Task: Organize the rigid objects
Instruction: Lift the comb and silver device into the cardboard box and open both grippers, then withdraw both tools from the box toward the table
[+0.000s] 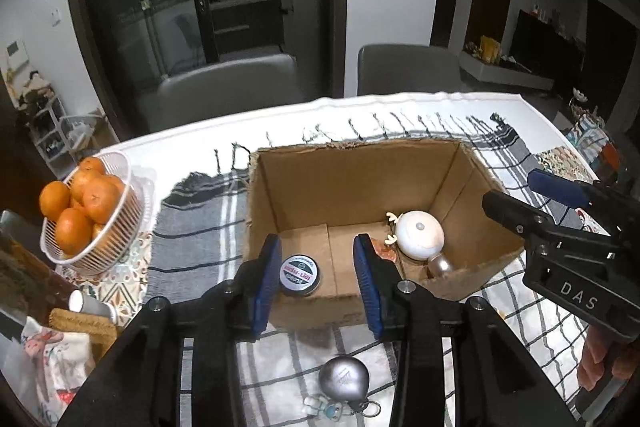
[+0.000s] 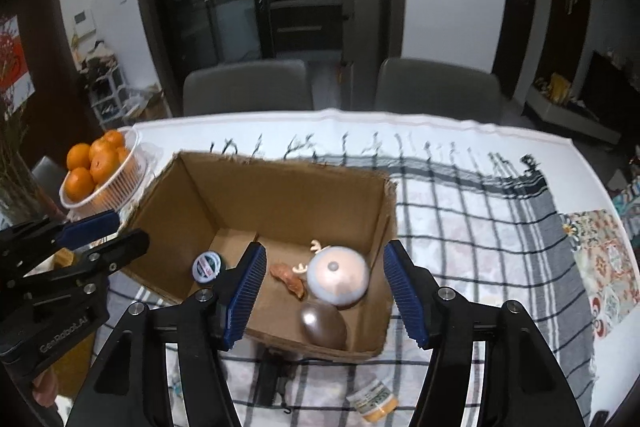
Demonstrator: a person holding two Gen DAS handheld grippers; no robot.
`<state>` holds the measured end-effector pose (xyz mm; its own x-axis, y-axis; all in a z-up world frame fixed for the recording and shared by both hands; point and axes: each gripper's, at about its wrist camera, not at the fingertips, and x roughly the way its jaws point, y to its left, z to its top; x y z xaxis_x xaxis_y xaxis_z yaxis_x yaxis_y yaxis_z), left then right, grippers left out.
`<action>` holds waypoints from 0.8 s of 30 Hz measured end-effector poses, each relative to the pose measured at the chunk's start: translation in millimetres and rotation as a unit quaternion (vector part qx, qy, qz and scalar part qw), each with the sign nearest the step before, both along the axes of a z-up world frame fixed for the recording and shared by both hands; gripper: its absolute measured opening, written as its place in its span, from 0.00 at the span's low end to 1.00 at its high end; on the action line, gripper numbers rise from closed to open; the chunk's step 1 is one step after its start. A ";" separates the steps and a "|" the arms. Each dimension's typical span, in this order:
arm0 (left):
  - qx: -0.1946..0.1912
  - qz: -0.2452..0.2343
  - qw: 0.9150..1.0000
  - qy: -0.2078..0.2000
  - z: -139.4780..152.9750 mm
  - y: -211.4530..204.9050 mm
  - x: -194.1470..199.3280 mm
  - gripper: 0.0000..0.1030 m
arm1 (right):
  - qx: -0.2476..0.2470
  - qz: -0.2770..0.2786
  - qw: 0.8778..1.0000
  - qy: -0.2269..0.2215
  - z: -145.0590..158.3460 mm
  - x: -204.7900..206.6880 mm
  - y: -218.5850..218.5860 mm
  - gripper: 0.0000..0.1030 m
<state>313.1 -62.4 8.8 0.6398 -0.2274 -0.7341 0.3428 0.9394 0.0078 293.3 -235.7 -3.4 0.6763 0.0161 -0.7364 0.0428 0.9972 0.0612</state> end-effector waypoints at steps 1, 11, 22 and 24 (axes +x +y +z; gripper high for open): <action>-0.002 0.000 1.000 -0.006 2.9 1.7 -5.1 0.37 | 0.000 -0.001 1.000 -0.006 2.8 -3.7 0.2 0.60; -0.008 0.007 0.998 -0.063 22.7 22.2 -52.2 0.43 | 0.015 0.004 0.998 -0.053 23.3 -44.3 11.2 0.60; -0.008 0.011 0.997 -0.080 16.6 41.8 -85.1 0.49 | -0.002 0.014 0.997 -0.081 27.3 -79.5 32.2 0.60; -0.006 0.011 0.997 -0.081 13.4 43.8 -90.2 0.49 | -0.003 0.015 0.997 -0.081 25.4 -83.7 35.2 0.61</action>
<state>222.9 -18.6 22.2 0.7543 -0.2196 -0.6187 0.3172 0.9470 0.0507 209.5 -200.5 22.1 0.7850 0.0351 -0.6184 0.0022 0.9982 0.0595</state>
